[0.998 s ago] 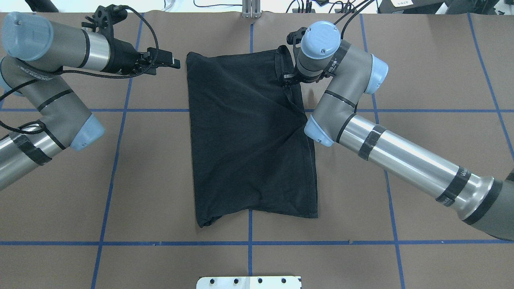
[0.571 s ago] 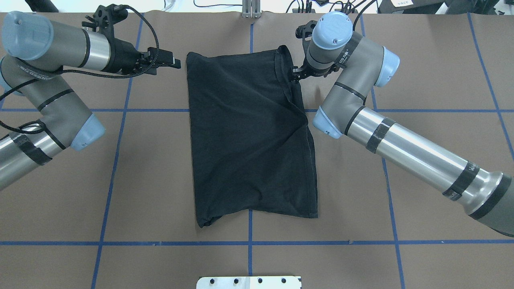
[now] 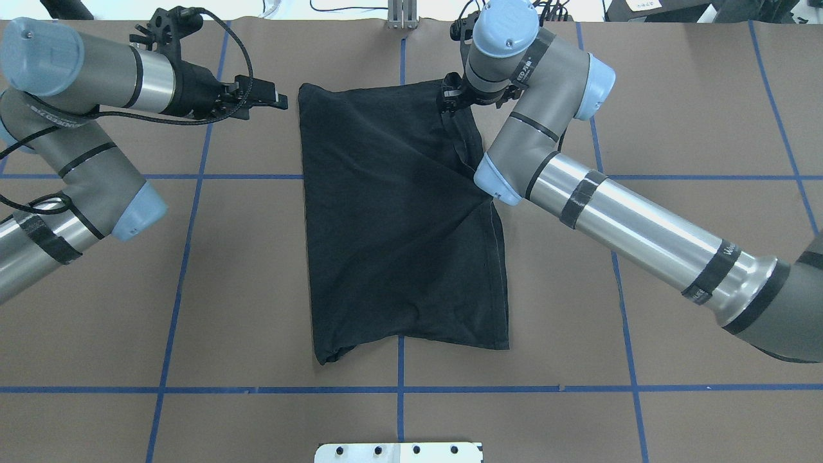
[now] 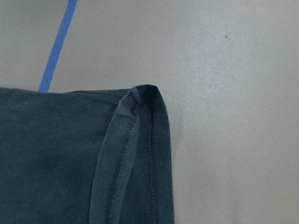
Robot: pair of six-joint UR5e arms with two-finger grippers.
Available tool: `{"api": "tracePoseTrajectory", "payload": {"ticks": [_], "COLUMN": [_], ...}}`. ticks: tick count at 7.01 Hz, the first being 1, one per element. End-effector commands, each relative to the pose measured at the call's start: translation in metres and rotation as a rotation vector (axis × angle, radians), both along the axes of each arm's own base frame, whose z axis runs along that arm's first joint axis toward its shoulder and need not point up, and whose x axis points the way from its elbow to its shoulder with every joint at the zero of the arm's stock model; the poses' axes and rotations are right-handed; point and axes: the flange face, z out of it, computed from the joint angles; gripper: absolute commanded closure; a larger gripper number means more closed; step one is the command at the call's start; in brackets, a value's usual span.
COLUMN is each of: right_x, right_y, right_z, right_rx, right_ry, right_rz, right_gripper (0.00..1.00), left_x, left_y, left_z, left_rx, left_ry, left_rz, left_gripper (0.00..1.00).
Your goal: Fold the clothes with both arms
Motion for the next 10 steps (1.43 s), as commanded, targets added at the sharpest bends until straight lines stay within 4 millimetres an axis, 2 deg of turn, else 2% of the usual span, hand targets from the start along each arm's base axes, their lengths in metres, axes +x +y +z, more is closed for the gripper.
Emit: {"api": "tracePoseTrajectory", "payload": {"ticks": [1,2,5,8,10], "right_x": [-0.024,-0.038,-0.051,-0.052,-0.042], "right_y": [-0.002,0.006,0.015,0.016,0.007], "right_z": [-0.009,-0.005,0.006,0.021,0.026], "right_rx": [0.022,0.028,0.019,0.011,0.022], "right_ry": [0.043,0.061,0.077,0.098,0.112], "right_rz": [0.023,0.017,0.003,-0.010,-0.015], "right_gripper": [0.01,0.01,0.01,0.01,0.01], "left_x": [-0.001,-0.001,-0.002,-0.003,-0.002], "left_y": [0.000,0.000,0.001,0.001,0.001], "left_z": [0.001,0.001,0.000,-0.002,-0.002], "left_rx": [0.000,0.001,0.001,0.003,0.002], "left_ry": [0.000,0.001,0.004,0.006,0.005], "left_rz": [-0.002,-0.001,0.010,0.012,0.012], "left_gripper": [0.00,0.00,0.00,0.00,0.00]}}
